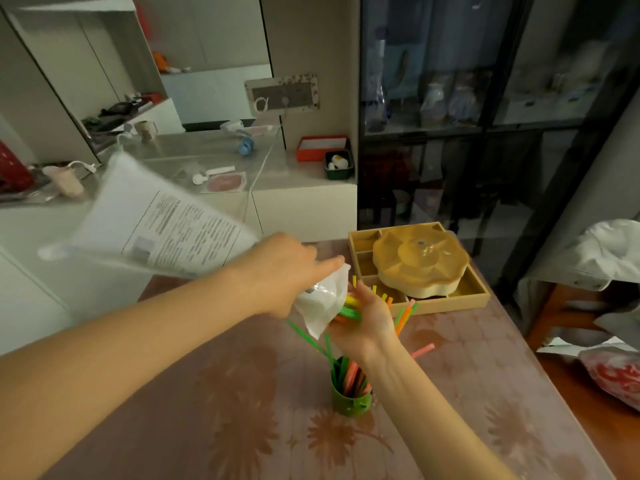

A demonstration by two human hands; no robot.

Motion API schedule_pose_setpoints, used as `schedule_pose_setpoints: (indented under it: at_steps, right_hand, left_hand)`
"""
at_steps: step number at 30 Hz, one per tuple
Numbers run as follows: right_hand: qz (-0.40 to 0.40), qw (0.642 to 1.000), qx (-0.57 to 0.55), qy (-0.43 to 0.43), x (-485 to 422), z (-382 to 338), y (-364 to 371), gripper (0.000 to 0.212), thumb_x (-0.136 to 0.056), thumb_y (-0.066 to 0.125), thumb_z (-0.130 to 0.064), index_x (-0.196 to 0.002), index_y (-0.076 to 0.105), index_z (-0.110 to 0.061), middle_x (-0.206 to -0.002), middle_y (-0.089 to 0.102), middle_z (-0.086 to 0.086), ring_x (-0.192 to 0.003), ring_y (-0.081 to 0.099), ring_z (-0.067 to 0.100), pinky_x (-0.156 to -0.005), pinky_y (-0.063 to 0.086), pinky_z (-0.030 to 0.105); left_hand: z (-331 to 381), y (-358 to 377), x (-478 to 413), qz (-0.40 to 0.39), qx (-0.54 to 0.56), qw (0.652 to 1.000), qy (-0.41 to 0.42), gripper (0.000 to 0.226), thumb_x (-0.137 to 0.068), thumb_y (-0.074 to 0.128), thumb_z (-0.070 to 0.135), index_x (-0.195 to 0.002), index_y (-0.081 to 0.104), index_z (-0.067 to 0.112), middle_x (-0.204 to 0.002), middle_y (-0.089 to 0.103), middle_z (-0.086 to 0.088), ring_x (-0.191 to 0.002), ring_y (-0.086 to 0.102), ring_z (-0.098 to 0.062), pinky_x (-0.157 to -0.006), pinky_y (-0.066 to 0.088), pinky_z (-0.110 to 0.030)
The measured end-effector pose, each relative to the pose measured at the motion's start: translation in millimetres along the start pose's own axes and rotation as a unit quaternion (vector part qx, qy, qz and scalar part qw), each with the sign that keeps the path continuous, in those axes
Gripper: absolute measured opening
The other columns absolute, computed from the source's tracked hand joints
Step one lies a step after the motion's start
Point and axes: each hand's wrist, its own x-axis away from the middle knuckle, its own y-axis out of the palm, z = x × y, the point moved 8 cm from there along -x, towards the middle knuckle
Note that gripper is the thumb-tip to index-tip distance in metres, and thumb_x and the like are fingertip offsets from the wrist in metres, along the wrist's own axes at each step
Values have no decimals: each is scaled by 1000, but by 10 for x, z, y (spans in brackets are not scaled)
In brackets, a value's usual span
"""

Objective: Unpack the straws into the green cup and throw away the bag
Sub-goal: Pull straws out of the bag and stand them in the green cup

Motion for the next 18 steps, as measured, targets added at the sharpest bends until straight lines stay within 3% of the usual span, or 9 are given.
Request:
schedule_pose_setpoints:
  at_steps: [1, 4, 7, 9, 11, 14, 16, 18]
  right_hand:
    - [0, 1000, 4, -16, 8, -46, -17, 36, -97, 40, -36, -97, 62, -7, -89, 71, 22, -74, 71, 36, -66, 58, 47]
    - [-18, 995, 55, -78, 67, -213, -59, 45, -96, 40, -43, -115, 56, -6, -117, 60, 20, -103, 61, 32, -99, 46, 46]
    - [-78, 984, 128, -99, 169, -254, -31, 59, -86, 46, -54, -120, 59, -7, -122, 64, 15, -115, 59, 28, -97, 45, 40]
    - [-88, 969, 207, -106, 184, -188, -50, 57, -79, 50, -55, -112, 65, -11, -117, 68, 12, -117, 58, 30, -100, 44, 42]
    - [-104, 954, 263, -100, 192, -69, -13, 63, -74, 62, -56, -116, 65, -9, -121, 65, 17, -118, 57, 34, -102, 42, 46]
    - [-92, 949, 273, -126, 167, -36, 3, 83, -61, 78, -55, -123, 58, -4, -125, 61, 23, -114, 59, 38, -98, 45, 48]
    - [-58, 949, 262, -168, 162, -113, -19, 75, -67, 72, -54, -121, 59, -3, -120, 63, 23, -113, 59, 39, -99, 45, 52]
    - [-47, 946, 254, -195, 177, -181, -3, 58, -75, 62, -48, -114, 64, -5, -106, 70, 17, -102, 66, 33, -88, 54, 46]
  left_hand:
    - [-25, 43, 42, 0, 36, 999, -26, 86, -83, 56, 15, -146, -1, 25, -116, 54, -8, -96, 54, -28, -65, 34, -32]
    - [-90, 244, 191, 21, 192, 975, -110, 89, -79, 54, 6, -146, -1, 28, -100, 60, 2, -90, 57, -26, -63, 37, -31]
    - [-137, 471, 328, 59, 341, 919, -188, 90, -76, 60, 8, -144, 8, 37, -76, 50, 12, -85, 58, -22, -63, 35, -27]
    - [-100, 578, 367, 85, 410, 884, -206, 89, -73, 68, 15, -142, 17, 40, -83, 61, 7, -84, 62, -23, -63, 40, -29]
    - [-3, 662, 350, 86, 478, 853, -193, 90, -66, 74, 21, -139, 26, 39, -95, 68, 3, -83, 64, -20, -66, 46, -30]
    - [106, 764, 336, 73, 585, 788, -176, 93, -56, 81, 15, -134, 35, 36, -102, 64, 13, -87, 61, -9, -74, 52, -30]
    - [152, 822, 360, 63, 643, 742, -182, 92, -54, 84, 12, -131, 37, 34, -103, 57, 21, -92, 58, -3, -77, 50, -23]
    - [228, 883, 385, 50, 696, 692, -185, 90, -56, 85, 10, -128, 37, 33, -106, 55, 22, -96, 57, -1, -80, 51, -22]
